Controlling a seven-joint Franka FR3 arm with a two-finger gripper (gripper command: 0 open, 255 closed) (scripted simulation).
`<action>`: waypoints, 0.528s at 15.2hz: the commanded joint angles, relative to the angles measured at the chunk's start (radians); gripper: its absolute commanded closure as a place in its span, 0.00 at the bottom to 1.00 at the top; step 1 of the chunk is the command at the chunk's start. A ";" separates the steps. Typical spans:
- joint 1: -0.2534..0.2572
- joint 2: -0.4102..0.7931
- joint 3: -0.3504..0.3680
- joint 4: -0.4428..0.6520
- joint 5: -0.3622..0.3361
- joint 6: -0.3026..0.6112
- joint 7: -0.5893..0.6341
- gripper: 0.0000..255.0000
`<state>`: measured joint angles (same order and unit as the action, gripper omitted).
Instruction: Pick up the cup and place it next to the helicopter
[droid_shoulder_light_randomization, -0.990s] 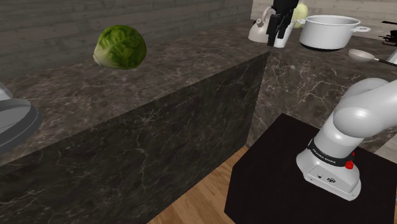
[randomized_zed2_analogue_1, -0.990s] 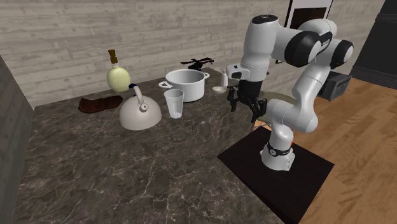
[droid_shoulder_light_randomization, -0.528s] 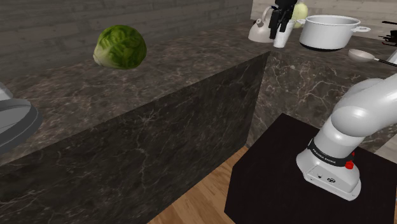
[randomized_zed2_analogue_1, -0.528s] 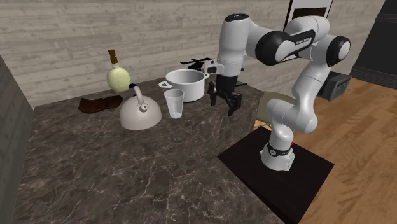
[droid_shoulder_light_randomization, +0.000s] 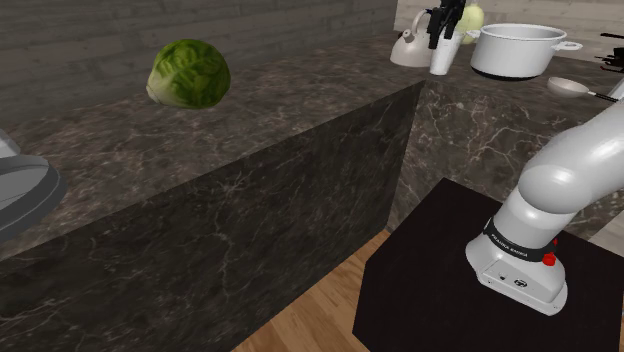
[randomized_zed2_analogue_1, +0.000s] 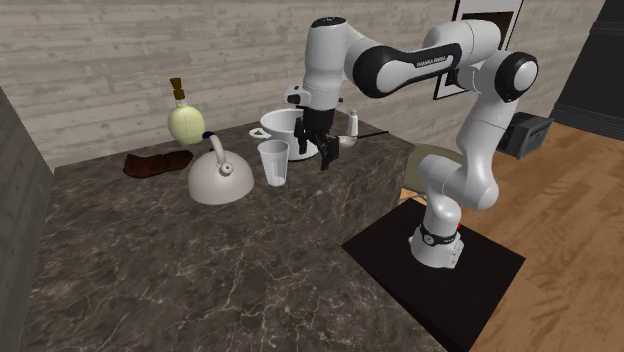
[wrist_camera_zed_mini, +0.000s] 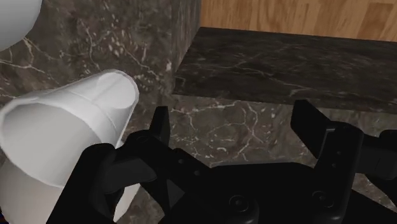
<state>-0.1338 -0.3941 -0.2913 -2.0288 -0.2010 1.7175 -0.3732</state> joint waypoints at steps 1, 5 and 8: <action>-0.008 0.061 -0.033 0.059 0.001 0.013 -0.036 0.00; -0.027 0.178 -0.095 0.178 0.021 0.031 -0.108 0.00; -0.038 0.233 -0.122 0.223 0.036 0.048 -0.140 0.00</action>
<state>-0.1684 -0.1725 -0.4061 -1.8086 -0.1670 1.7546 -0.5050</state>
